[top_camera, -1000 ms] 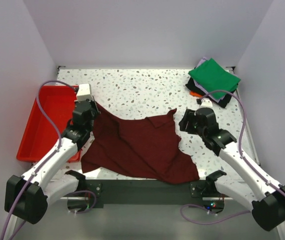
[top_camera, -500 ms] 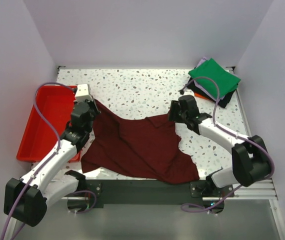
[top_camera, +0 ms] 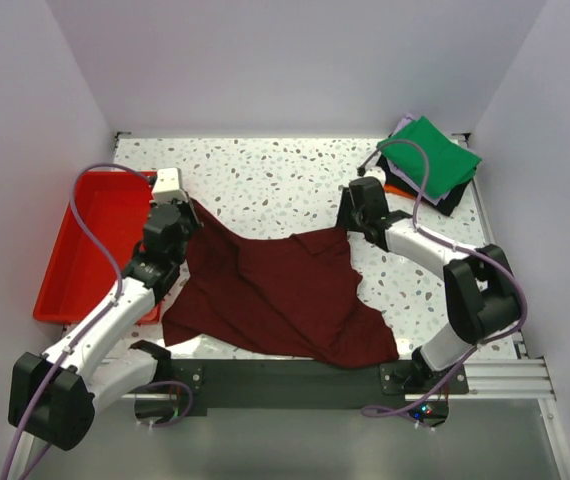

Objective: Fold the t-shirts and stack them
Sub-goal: Flatten the tshirt out

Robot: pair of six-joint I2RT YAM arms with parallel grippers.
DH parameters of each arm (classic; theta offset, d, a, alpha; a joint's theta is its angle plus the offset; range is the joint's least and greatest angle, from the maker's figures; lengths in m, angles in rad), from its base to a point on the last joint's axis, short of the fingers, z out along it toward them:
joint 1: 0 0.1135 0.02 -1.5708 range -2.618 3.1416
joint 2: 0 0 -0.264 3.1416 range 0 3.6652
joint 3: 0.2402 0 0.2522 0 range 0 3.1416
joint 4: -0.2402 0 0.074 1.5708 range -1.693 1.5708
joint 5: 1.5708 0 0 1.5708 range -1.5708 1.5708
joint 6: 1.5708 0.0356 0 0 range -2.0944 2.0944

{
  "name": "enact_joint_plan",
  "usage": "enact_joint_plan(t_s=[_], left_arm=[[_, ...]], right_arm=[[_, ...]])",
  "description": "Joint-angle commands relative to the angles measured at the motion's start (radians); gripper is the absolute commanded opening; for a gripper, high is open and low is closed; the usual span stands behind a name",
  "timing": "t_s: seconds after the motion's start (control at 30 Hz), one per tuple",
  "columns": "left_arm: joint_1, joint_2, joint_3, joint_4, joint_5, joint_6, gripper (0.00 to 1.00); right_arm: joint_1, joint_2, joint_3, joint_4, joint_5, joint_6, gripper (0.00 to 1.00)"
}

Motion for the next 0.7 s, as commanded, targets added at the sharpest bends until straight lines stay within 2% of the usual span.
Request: enact_joint_plan(t_s=[0.0,0.17,0.23,0.37,0.47,0.5,0.67], left_arm=[[0.004,0.001,-0.012,0.067,0.004,-0.013,0.0],[0.004,-0.01,-0.015,0.067,0.001,-0.013,0.0],[0.004,-0.008,-0.015,0.067,0.002,-0.013,0.0],[0.004,-0.002,-0.015,0.069,0.002,-0.013,0.0],[0.004,0.004,-0.016,0.073,-0.004,-0.011,0.0],[0.004,0.004,-0.016,0.073,-0.006,-0.011,0.0],[0.004,0.002,-0.004,0.087,-0.015,-0.002,0.0]], right_arm=[[-0.016,0.023,0.047,0.017,0.043,0.003,0.53],[-0.028,0.047,0.051,0.041,0.036,-0.001,0.48],[-0.033,0.052,0.053,0.046,0.033,0.0,0.42],[-0.037,0.06,0.059,0.063,0.02,-0.004,0.24],[-0.044,0.046,0.059,0.071,0.008,-0.004,0.03],[-0.047,0.038,0.059,0.068,0.005,-0.003,0.0],[-0.053,-0.081,0.061,0.026,0.011,-0.02,0.0]])
